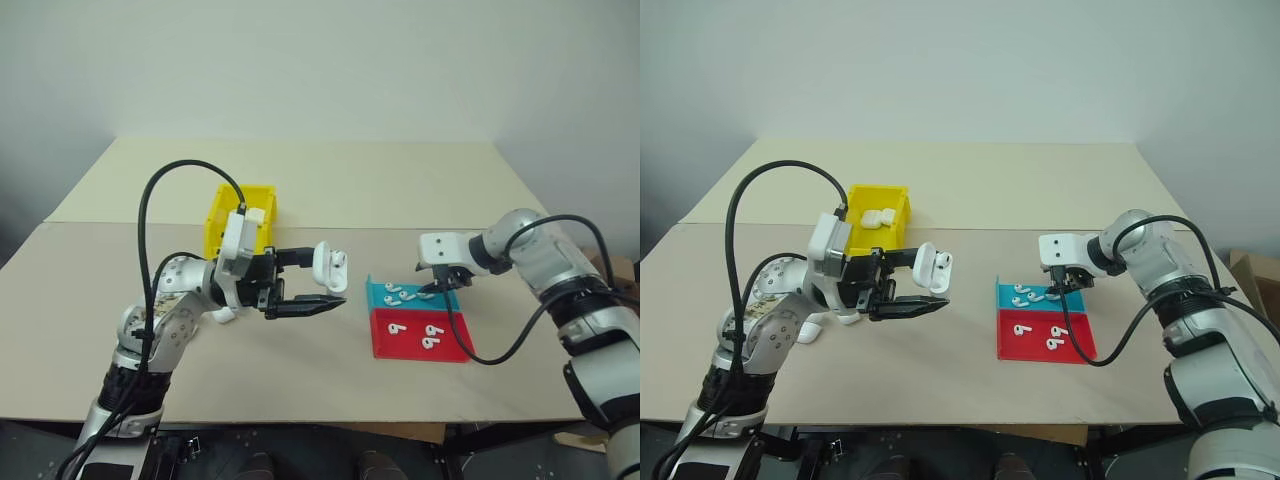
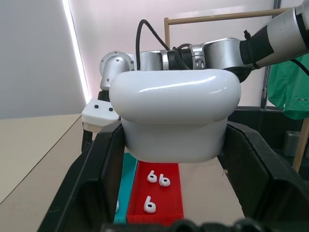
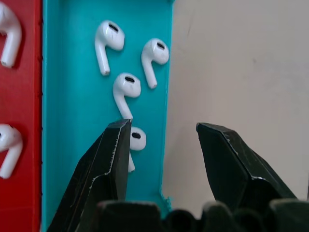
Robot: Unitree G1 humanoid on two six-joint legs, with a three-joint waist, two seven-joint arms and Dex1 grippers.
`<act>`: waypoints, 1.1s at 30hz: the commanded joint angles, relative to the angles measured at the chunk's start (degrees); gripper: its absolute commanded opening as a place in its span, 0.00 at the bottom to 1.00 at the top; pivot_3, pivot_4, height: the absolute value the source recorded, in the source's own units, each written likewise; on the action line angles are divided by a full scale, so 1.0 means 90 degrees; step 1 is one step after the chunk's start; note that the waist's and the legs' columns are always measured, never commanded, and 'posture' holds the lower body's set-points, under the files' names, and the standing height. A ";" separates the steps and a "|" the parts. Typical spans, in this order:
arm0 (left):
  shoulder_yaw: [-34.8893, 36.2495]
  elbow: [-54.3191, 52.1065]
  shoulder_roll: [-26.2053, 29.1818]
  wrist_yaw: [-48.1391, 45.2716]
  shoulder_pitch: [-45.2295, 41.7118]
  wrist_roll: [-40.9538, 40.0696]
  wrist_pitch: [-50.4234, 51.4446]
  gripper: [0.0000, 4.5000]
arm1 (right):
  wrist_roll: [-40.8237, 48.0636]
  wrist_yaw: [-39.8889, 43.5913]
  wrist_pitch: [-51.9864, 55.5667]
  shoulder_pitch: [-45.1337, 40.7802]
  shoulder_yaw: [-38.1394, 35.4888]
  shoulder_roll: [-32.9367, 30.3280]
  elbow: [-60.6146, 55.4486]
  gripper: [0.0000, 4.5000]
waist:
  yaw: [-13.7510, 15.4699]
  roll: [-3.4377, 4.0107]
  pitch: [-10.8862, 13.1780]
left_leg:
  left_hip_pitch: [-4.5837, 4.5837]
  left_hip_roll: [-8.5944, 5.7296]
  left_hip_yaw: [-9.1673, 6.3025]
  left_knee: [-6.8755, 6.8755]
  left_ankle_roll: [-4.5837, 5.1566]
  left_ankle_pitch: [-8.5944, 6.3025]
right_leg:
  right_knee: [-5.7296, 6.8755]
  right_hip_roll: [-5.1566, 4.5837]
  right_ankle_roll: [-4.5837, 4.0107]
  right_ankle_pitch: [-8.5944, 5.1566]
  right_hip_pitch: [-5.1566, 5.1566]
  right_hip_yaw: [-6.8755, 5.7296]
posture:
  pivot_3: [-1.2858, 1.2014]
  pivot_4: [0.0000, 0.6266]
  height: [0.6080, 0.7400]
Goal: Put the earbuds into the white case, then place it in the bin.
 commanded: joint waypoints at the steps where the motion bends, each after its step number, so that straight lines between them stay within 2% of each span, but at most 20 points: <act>1: 0.0078 -0.0318 0.0008 0.0086 0.0036 -0.0092 -0.0045 0.62 | -0.0276 0.0178 -0.0440 -0.0306 -0.0068 0.0068 0.0514 0.58 | -0.0001 0.0005 0.0003 | 0.0000 0.0000 0.0000 0.0000 0.0000 0.0000 | 0.0000 0.0000 0.0000 0.0000 0.0000 0.0000 | 0.52 0.24 1.00; 9: 0.0097 -0.0464 0.0030 0.0175 0.0120 -0.0138 0.0005 0.62 | -0.0749 0.0156 -0.0828 -0.0533 -0.0099 0.0413 0.1345 0.58 | -0.0020 0.0020 0.0012 | 0.0003 0.0000 -0.0001 0.0000 -0.0001 0.0000 | 0.0005 0.0001 -0.0002 0.0003 0.0000 0.0000 | 0.52 0.24 1.00; 17: 0.0111 -0.0593 0.0059 0.0261 0.0207 -0.0156 0.0031 0.62 | -0.0895 0.0209 -0.0967 -0.0492 -0.0174 0.0541 0.1579 0.58 | -0.0022 0.0021 0.0013 | 0.0011 0.0000 -0.0001 0.0000 -0.0001 0.0000 | 0.0007 0.0001 -0.0003 0.0005 0.0008 0.0000 | 0.52 0.24 1.00; 20: 0.0120 -0.0608 0.0074 0.0272 0.0218 -0.0160 0.0036 0.62 | -0.0864 0.0359 -0.0975 -0.0436 -0.0205 0.0552 0.1563 0.45 | -0.0025 0.0021 0.0013 | 0.0013 0.0000 -0.0001 0.0000 -0.0001 0.0000 | 0.0007 0.0001 -0.0002 0.0005 0.0010 0.0000 | 0.52 0.24 1.00; 24: 0.0135 -0.0622 0.0107 0.0276 0.0230 -0.0177 0.0050 0.62 | -0.0879 0.0395 -0.0974 -0.0378 -0.0225 0.0545 0.1512 0.16 | -0.0024 0.0021 0.0013 | 0.0013 0.0000 -0.0001 0.0000 -0.0001 0.0000 | 0.0007 0.0001 -0.0002 0.0005 0.0010 0.0000 | 0.52 0.24 1.00; 33: 0.0108 -0.0570 0.0124 0.0199 0.0190 -0.0194 0.0053 0.62 | -0.0611 0.0451 -0.0621 -0.0222 -0.0656 0.0374 0.1061 0.16 | -0.0024 0.0022 0.0013 | 0.0013 0.0000 -0.0001 0.0000 -0.0001 0.0000 | 0.0007 0.0001 -0.0002 0.0006 0.0010 0.0000 | 0.52 0.24 1.00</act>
